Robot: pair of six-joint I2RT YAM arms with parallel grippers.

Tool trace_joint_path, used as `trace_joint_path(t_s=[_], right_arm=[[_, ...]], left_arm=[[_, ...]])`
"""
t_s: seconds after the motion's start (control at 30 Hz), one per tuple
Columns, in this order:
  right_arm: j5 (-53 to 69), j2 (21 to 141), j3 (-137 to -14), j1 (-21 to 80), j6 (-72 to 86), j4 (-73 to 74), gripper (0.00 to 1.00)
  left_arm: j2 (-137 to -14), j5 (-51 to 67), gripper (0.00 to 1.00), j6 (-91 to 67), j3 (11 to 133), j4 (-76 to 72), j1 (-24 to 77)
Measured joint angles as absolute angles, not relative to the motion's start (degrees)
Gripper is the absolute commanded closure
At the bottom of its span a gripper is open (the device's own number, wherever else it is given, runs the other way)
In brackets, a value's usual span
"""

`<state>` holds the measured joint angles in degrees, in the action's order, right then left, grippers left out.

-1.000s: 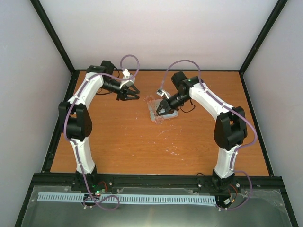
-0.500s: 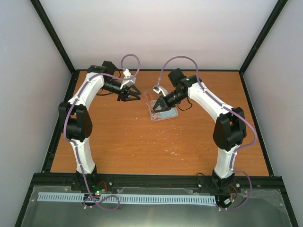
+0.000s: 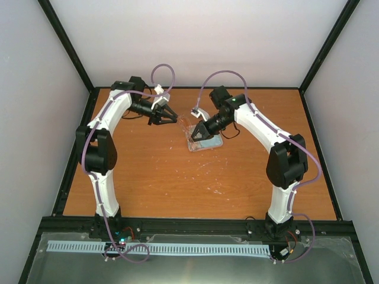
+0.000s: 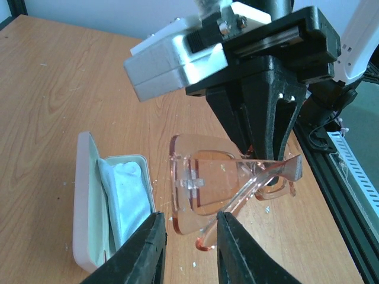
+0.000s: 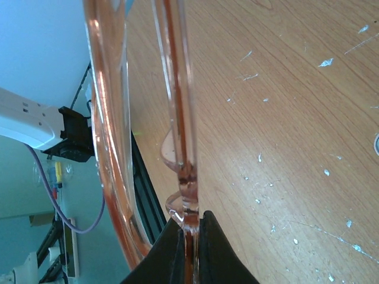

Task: Organize the sunglasses
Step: Fold the sunglasses.

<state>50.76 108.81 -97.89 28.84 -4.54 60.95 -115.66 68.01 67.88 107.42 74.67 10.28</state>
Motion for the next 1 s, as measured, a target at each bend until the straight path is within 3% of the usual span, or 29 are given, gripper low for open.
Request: trace_joint_path(t_s=[0.4,0.7,1.0], right_arm=[[49.3,108.8,-96.3,29.7,-3.9,59.0,0.97],[54.0,107.3,-92.9,27.6,1.7,50.2,0.97],[60.3,107.0,-92.7,27.4,11.7,36.2,0.97]], left_arm=[[-115.7,69.5,0.71,65.7,107.9,74.7,9.0],[-117.3,79.8,0.65,59.4,104.7,74.5,-0.3],[-116.9,85.5,0.65,58.3,98.6,74.7,5.9]])
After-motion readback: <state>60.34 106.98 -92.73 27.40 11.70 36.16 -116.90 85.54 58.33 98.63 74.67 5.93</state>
